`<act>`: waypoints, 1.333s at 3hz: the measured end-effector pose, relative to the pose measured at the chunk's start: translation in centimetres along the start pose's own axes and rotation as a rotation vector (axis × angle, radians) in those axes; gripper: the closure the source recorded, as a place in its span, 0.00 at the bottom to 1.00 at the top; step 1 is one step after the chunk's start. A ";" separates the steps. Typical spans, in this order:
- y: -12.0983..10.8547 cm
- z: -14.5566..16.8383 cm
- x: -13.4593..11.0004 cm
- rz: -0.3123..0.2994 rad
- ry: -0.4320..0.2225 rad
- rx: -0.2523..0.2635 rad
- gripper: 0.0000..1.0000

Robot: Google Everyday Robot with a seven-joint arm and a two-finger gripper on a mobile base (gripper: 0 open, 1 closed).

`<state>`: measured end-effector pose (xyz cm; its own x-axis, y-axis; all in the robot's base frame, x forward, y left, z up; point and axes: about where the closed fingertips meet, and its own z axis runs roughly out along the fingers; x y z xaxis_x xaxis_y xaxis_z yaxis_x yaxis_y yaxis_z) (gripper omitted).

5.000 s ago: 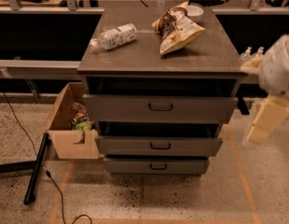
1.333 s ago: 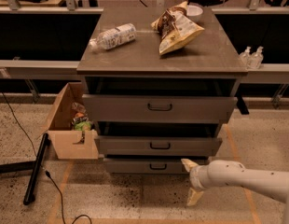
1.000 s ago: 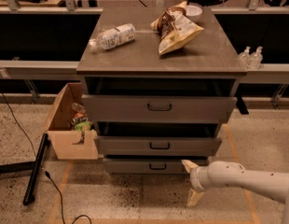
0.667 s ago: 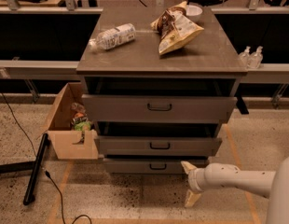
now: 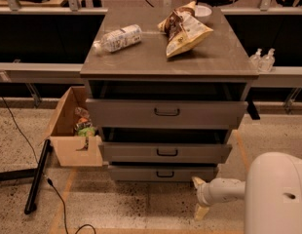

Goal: Open bottom drawer

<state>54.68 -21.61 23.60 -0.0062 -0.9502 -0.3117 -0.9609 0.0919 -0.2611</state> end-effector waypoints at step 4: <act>-7.6 4.4 2.2 -0.144 0.056 0.103 0.00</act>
Offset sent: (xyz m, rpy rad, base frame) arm 0.0668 -0.0251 -0.0238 -0.1028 -0.1370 0.0223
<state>63.21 -23.11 20.84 0.1116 -0.9705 -0.2135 -0.9196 -0.0194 -0.3924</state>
